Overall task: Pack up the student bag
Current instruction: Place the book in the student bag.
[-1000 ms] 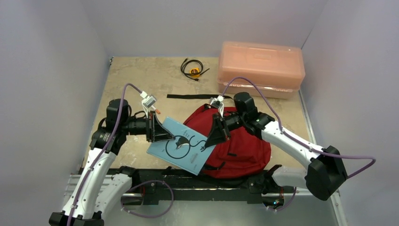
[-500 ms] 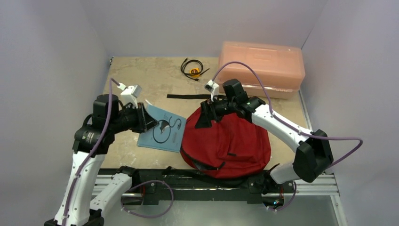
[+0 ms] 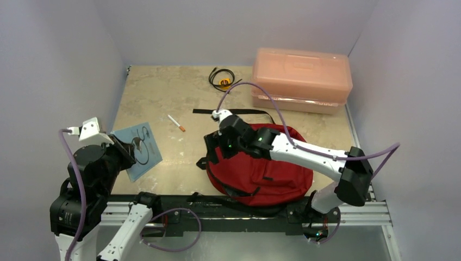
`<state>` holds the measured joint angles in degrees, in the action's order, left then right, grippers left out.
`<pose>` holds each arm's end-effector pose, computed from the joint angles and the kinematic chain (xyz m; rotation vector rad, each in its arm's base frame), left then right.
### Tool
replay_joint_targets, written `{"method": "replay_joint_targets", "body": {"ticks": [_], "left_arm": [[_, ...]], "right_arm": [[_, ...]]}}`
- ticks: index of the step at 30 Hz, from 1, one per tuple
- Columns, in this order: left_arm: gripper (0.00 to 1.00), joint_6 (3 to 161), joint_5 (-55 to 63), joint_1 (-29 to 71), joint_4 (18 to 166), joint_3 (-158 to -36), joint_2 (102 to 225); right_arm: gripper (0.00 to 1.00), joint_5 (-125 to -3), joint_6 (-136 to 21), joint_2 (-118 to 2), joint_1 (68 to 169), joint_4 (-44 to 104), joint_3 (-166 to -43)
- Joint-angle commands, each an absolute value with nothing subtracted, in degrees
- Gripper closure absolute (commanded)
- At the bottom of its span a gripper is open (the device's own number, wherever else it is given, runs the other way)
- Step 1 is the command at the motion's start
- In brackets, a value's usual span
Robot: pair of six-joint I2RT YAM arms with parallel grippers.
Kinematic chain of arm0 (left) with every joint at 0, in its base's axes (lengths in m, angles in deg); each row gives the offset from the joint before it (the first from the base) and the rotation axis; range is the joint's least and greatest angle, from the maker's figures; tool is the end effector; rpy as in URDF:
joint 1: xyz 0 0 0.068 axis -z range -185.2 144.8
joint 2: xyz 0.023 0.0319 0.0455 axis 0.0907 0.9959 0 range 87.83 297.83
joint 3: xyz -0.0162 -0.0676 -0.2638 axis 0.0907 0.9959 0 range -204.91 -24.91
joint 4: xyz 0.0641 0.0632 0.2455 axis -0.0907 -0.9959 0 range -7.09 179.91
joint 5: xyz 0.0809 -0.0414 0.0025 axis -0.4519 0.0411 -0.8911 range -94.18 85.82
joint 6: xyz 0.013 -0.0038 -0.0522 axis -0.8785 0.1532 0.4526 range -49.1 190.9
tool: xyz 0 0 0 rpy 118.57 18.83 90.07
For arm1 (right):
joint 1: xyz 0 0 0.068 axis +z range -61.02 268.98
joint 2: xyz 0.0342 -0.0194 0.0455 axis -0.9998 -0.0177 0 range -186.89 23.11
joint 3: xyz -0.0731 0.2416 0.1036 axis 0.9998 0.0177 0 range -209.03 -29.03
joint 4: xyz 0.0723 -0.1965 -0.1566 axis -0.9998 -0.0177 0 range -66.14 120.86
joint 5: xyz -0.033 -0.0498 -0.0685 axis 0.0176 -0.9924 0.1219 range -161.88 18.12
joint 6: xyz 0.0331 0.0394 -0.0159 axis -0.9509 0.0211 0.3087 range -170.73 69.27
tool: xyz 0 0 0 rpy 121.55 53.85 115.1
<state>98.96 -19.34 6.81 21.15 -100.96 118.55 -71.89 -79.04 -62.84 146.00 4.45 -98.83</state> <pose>0.0235 0.0044 0.4217 -0.4435 1.9192 -0.1961 0.1819 0.2802 0.2923 -0.6036 2.3591 0.7250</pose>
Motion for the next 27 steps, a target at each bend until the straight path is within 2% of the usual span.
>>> {"method": "replay_joint_targets", "body": {"ticks": [1,3,9,14,15,19,22,24,27], "left_arm": [[1.00,102.22,-26.92,6.66,24.12,-99.63,116.50],[1.00,102.45,-26.20,6.66,24.17,-99.29,116.14],[1.00,102.77,-23.98,6.67,24.41,-98.62,116.39],[1.00,103.39,-23.17,6.67,23.69,-97.90,115.47],[1.00,103.42,-23.17,6.66,23.63,-97.65,115.23],[1.00,103.40,-22.55,6.66,23.83,-96.78,114.91],[1.00,103.62,-20.76,6.66,24.62,-96.17,115.85],[1.00,104.17,-18.98,6.66,25.47,-95.39,116.39],[1.00,105.14,-15.00,6.66,27.12,-94.15,117.18]], "right_arm": [[0.10,-93.04,-81.06,-67.68,155.14,-2.24,-107.35],[0.09,-103.16,-81.64,-73.63,158.30,-9.63,-112.53],[0.08,-114.21,-79.23,-85.70,166.69,-18.21,-123.34],[0.08,-124.00,-85.45,-91.76,167.38,-28.11,-127.34],[0.11,-125.04,-86.07,-91.69,167.38,-28.64,-126.72],[0.35,-125.03,-84.39,-85.88,167.34,-24.28,-120.47],[0.43,-121.50,-82.47,-79.36,167.10,-17.20,-114.71],[0.58,-119.56,-82.01,-75.39,166.49,-13.58,-111.23],[0.63,-116.92,-81.10,-70.65,165.52,-9.25,-107.13]]}}
